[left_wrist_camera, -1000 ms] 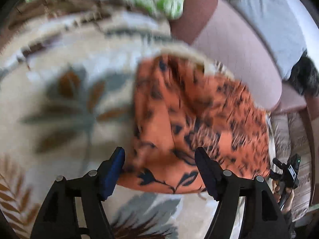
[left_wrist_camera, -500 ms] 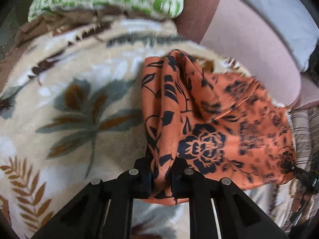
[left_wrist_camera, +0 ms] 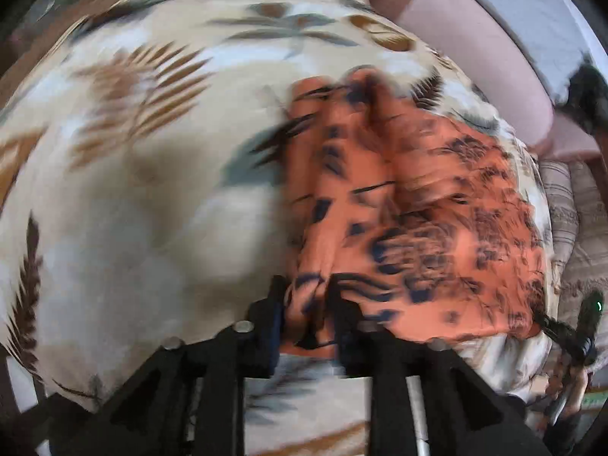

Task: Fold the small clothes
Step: 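Open both tools and release the folded blouse onto the blanket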

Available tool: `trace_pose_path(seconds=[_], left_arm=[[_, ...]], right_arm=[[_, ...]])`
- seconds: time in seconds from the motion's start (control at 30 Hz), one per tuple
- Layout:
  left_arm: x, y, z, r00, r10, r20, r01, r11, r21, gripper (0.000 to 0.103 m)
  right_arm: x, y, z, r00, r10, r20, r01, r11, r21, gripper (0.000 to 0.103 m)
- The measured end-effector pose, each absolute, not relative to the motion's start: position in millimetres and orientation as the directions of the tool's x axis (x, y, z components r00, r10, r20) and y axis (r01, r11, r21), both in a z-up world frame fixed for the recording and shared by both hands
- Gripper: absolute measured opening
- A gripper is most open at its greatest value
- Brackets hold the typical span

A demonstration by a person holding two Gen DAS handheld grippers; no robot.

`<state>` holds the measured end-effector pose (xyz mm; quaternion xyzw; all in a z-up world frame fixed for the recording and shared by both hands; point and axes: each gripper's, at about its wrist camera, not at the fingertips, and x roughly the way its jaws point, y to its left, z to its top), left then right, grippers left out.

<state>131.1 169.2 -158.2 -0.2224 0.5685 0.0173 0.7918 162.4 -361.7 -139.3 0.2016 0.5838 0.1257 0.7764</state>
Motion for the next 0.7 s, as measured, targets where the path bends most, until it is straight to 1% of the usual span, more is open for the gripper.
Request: trace_pose_path(seconds=[0.03, 0.07, 0.1, 0.13, 0.2, 0.27, 0.4, 0.43, 0.47, 0.5, 0.53, 0.57, 0.6, 0.63, 0.7], left_arm=[[128.6, 176.0, -154.4, 0.366, -0.245, -0.898, -0.307, 0.879, -0.365, 0.037], [129.8, 178.9, -150.7, 0.367, -0.242, -0.898, -0.322, 0.873, -0.367, 0.045], [131.8, 179.6, -142.2, 0.379, -0.227, -0.897, -0.320, 0.877, -0.357, 0.053], [134.4, 177.5, -130.7, 0.408, -0.206, -0.889, -0.292, 0.893, -0.341, 0.056], [134.7, 170.3, -113.9, 0.454, -0.172, -0.874, -0.240, 0.921, -0.306, 0.060], [132.7, 161.6, -103.4, 0.485, -0.168, -0.858, -0.196, 0.936, -0.294, 0.065], [132.8, 146.1, -114.1, 0.459, -0.159, -0.874, -0.143, 0.958, -0.249, 0.065], [132.1, 144.3, -115.6, 0.457, -0.159, -0.875, -0.130, 0.962, -0.242, 0.065], [128.4, 143.7, -116.7, 0.456, -0.156, -0.876, -0.126, 0.963, -0.237, 0.065], [130.6, 143.2, -120.0, 0.449, -0.156, -0.880, -0.125, 0.964, -0.234, 0.064], [130.9, 143.8, -123.3, 0.432, -0.166, -0.887, -0.124, 0.963, -0.240, 0.062], [131.3, 146.8, -127.0, 0.404, -0.188, -0.895, -0.136, 0.956, -0.262, 0.056], [131.6, 149.9, -129.0, 0.393, -0.211, -0.895, -0.144, 0.947, -0.287, 0.054], [130.1, 156.2, -129.2, 0.392, -0.254, -0.884, -0.155, 0.929, -0.335, 0.054], [122.9, 163.6, -124.8, 0.415, -0.300, -0.859, -0.157, 0.906, -0.392, 0.054]], right_arm=[[155.9, -370.4, -137.3, 0.334, 0.467, -0.819, 0.059, 0.857, 0.513, 0.029], [153.2, -377.0, -132.0, 0.370, 0.485, -0.793, 0.069, 0.836, 0.544, 0.048], [150.7, -382.9, -124.4, 0.411, 0.496, -0.765, 0.072, 0.819, 0.569, 0.063], [150.9, -388.0, -115.2, 0.451, 0.500, -0.739, 0.067, 0.807, 0.587, 0.078], [152.7, -387.7, -101.0, 0.477, 0.509, -0.717, 0.033, 0.805, 0.593, 0.078], [157.3, -386.8, -94.8, 0.479, 0.501, -0.721, 0.009, 0.818, 0.575, 0.078], [157.8, -371.6, -105.4, 0.413, 0.500, -0.761, -0.017, 0.840, 0.542, 0.077], [155.7, -369.5, -108.2, 0.401, 0.499, -0.768, -0.026, 0.845, 0.535, 0.075], [152.7, -370.1, -110.4, 0.395, 0.498, -0.772, -0.028, 0.846, 0.532, 0.065], [151.0, -370.3, -112.1, 0.385, 0.479, -0.789, -0.022, 0.859, 0.511, 0.060], [151.1, -371.1, -113.5, 0.378, 0.471, -0.797, -0.021, 0.865, 0.501, 0.057], [151.4, -368.2, -118.0, 0.373, 0.478, -0.795, -0.021, 0.861, 0.508, 0.057], [148.9, -370.7, -119.6, 0.373, 0.480, -0.794, -0.020, 0.860, 0.510, 0.057], [147.7, -373.4, -120.0, 0.372, 0.486, -0.791, -0.018, 0.855, 0.518, 0.057], [146.0, -374.1, -119.9, 0.366, 0.511, -0.778, -0.026, 0.841, 0.540, 0.057]])
